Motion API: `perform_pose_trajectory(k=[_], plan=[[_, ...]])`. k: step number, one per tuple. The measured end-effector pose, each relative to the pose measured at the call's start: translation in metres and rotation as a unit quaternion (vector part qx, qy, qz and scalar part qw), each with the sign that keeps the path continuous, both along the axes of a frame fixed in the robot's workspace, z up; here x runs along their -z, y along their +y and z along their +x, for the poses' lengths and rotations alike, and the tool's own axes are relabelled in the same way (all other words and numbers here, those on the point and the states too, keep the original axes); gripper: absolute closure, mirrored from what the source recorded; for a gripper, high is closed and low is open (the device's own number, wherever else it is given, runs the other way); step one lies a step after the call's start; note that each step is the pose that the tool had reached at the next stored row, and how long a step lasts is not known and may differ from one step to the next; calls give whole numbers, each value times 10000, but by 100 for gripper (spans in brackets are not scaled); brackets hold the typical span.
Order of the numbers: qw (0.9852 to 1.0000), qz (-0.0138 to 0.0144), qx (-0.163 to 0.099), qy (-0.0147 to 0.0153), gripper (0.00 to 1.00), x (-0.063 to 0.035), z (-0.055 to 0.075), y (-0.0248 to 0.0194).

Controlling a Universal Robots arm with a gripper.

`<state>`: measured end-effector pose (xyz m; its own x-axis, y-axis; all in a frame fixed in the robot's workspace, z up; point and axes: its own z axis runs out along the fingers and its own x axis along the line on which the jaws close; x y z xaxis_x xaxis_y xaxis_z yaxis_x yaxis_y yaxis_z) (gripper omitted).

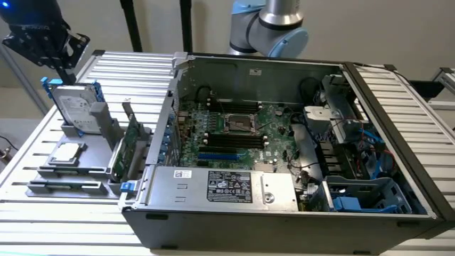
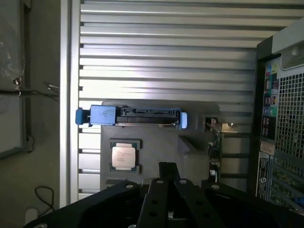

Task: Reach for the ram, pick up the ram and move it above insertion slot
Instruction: 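Reach for the ram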

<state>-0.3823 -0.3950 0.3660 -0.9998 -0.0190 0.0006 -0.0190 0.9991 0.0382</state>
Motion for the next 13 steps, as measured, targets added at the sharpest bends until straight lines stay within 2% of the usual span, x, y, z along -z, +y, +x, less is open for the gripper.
perform_pose_trajectory(k=[6, 13], plan=[[10000, -1, 0, 2, 89, 21, 0, -263], [10000, 0, 0, 2, 89, 89, -3, -581]])
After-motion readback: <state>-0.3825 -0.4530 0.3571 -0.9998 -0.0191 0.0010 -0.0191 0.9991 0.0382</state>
